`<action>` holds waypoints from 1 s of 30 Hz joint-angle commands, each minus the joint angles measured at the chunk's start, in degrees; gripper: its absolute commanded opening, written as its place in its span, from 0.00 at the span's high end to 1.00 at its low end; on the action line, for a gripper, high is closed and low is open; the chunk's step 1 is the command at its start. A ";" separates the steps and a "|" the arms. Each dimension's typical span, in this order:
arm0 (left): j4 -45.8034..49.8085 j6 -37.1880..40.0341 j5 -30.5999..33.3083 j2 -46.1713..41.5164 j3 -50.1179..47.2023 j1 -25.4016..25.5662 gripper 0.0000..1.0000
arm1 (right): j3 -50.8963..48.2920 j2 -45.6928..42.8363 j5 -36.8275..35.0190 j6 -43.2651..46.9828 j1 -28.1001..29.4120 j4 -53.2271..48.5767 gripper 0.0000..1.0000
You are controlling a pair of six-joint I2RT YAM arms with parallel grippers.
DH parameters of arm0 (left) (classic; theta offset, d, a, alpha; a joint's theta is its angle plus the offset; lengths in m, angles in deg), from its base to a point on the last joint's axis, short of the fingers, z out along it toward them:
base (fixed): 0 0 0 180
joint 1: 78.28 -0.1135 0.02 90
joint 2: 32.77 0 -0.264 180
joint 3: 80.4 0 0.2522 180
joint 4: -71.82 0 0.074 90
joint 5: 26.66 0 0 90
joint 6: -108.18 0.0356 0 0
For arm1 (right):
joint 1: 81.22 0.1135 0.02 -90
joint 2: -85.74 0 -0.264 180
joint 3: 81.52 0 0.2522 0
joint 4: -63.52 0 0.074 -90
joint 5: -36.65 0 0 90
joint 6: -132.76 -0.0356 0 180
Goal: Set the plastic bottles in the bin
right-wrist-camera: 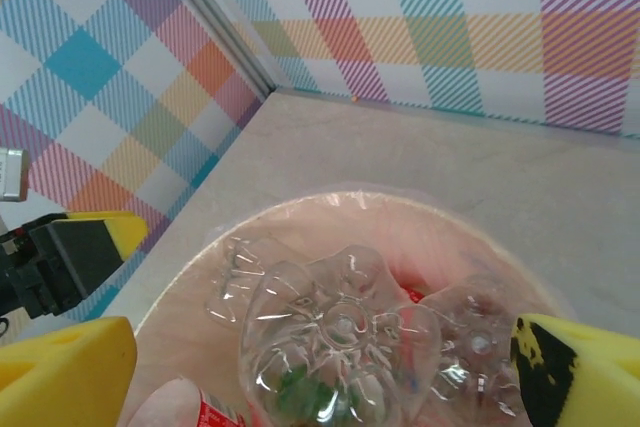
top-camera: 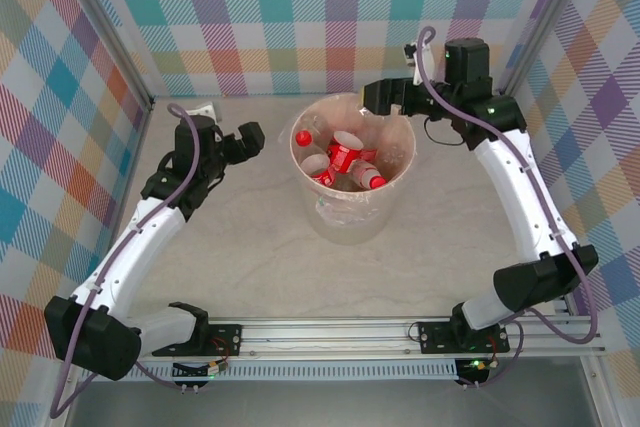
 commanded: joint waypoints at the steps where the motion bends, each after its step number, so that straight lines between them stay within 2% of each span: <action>1: 1.49 3.99 4.68 -1.23 -0.87 -1.71 0.00 | 0.06 -2.52 -4.04 2.06 -3.15 -2.49 0.04; 3: 1.71 6.30 9.56 -2.04 -2.55 -3.12 0.00 | -1.11 -4.21 -6.31 2.05 -6.07 -2.81 0.01; 7: -1.26 8.23 15.85 -3.68 -8.51 -7.41 0.00 | -5.87 -6.71 -12.82 2.53 -12.14 -2.89 0.01; 9: -6.10 9.58 18.63 -3.74 -12.89 -8.68 0.00 | -12.51 -8.34 -16.52 1.52 -15.63 1.25 0.01; 12: -11.84 11.92 20.93 -1.62 -17.73 -9.32 0.00 | -24.15 -9.60 -22.57 1.20 -17.46 9.68 0.01; 21: -33.18 17.27 18.48 5.62 -28.72 -9.79 0.00 | -54.27 -14.46 -27.27 2.60 -17.73 31.29 0.01; 30: -46.82 19.21 16.34 9.65 -35.06 -10.10 0.00 | -69.47 -14.96 -27.22 3.88 -17.73 49.39 0.01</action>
